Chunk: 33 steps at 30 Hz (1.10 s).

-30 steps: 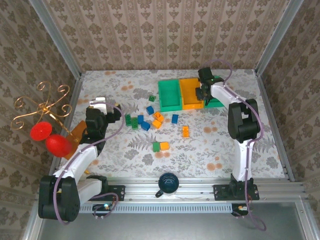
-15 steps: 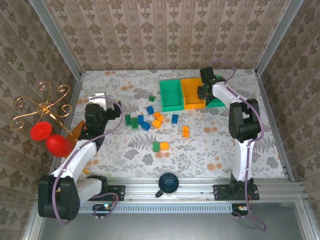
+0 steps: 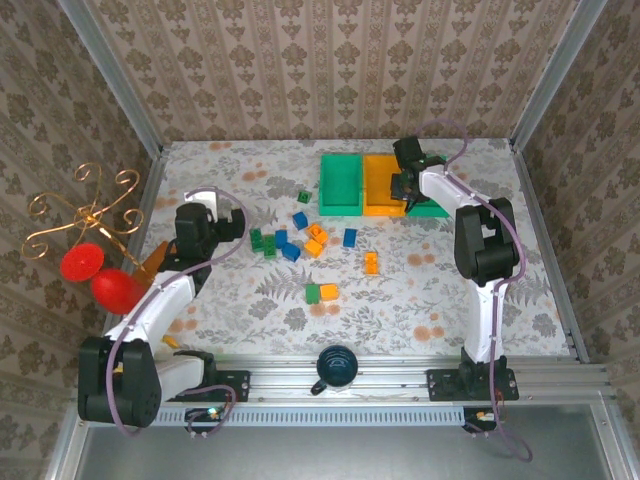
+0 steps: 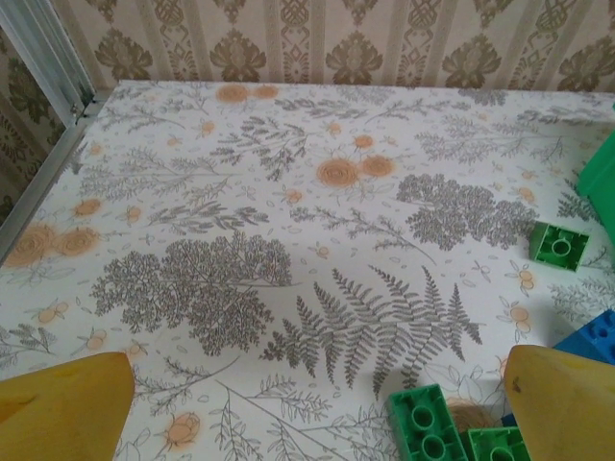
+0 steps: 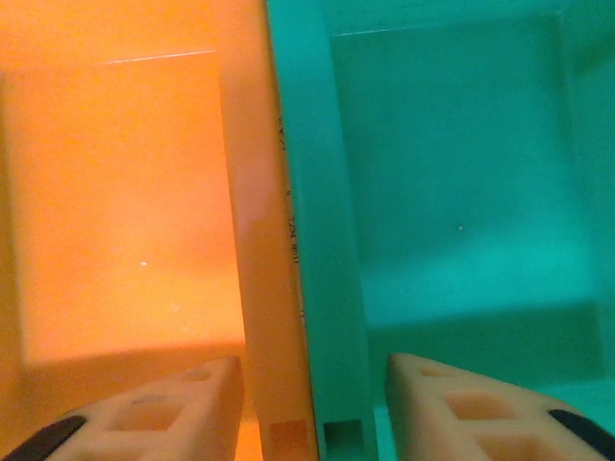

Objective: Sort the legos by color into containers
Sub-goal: Rotate the container at the top-center of the table, then pick up the lego from the top-center of the table.

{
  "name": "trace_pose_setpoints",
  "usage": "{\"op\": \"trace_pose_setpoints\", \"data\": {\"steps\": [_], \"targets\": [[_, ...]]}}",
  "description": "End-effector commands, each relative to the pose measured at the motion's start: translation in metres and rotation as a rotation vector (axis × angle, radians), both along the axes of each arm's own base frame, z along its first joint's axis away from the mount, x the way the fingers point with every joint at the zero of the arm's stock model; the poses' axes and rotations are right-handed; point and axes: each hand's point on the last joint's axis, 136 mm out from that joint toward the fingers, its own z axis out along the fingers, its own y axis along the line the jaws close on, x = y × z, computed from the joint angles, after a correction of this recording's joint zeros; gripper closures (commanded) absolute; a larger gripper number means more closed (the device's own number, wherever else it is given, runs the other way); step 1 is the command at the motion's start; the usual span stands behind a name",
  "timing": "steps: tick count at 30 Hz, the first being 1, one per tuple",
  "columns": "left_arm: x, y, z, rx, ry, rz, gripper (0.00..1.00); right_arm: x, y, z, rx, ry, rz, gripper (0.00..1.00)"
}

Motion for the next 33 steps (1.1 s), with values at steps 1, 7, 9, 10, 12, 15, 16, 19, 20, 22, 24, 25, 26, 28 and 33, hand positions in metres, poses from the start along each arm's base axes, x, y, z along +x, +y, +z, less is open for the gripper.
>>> {"op": "trace_pose_setpoints", "data": {"steps": [1, 7, 9, 10, 12, 15, 16, 19, 20, 22, 24, 25, 26, 28, 33], "targets": [[0.002, 0.001, 0.003, -0.017, 0.016, 0.021, 0.00, -0.005, -0.002, 0.018, -0.024, -0.011, 0.004, 0.46], [0.003, 0.000, -0.010, -0.043, 0.092, 0.034, 0.00, -0.008, -0.006, 0.050, -0.053, -0.058, 0.029, 0.31], [0.005, -0.004, -0.014, -0.070, 0.113, 0.029, 0.00, -0.011, -0.006, 0.060, -0.051, -0.075, 0.030, 0.28], [0.006, -0.006, -0.016, -0.083, 0.120, 0.024, 0.00, -0.014, -0.005, 0.064, -0.050, -0.083, 0.031, 0.27], [0.010, -0.012, -0.018, -0.109, 0.138, 0.010, 0.00, -0.020, -0.004, 0.072, -0.051, -0.097, 0.024, 0.24], [0.020, -0.022, -0.020, -0.132, 0.172, -0.007, 0.00, -0.031, -0.002, 0.081, -0.055, -0.110, 0.011, 0.20], [0.024, -0.028, -0.022, -0.137, 0.189, -0.021, 0.00, -0.035, 0.000, 0.084, -0.059, -0.114, 0.006, 0.18], [0.039, -0.051, -0.028, -0.135, 0.238, -0.079, 0.02, -0.050, 0.001, 0.088, -0.066, -0.122, -0.015, 0.15], [0.045, -0.060, -0.030, -0.130, 0.253, -0.104, 0.03, -0.055, 0.002, 0.089, -0.065, -0.125, -0.022, 0.14], [0.055, -0.077, -0.033, -0.118, 0.282, -0.155, 0.06, -0.065, 0.002, 0.089, -0.061, -0.133, -0.039, 0.12], [0.066, -0.093, -0.041, -0.105, 0.322, -0.204, 0.08, -0.076, 0.003, 0.088, -0.049, -0.140, -0.052, 0.08], [0.070, -0.100, -0.044, -0.100, 0.338, -0.227, 0.08, -0.080, 0.003, 0.087, -0.045, -0.139, -0.057, 0.06], [0.075, -0.108, -0.047, -0.094, 0.353, -0.253, 0.09, -0.085, 0.003, 0.087, -0.040, -0.141, -0.064, 0.05], [0.083, -0.120, -0.054, -0.073, 0.384, -0.295, 0.11, -0.095, 0.002, 0.086, -0.035, -0.142, -0.075, 0.02], [0.097, -0.141, -0.075, -0.017, 0.460, -0.377, 0.14, -0.115, -0.004, 0.086, -0.026, -0.146, -0.114, 0.00]]}}
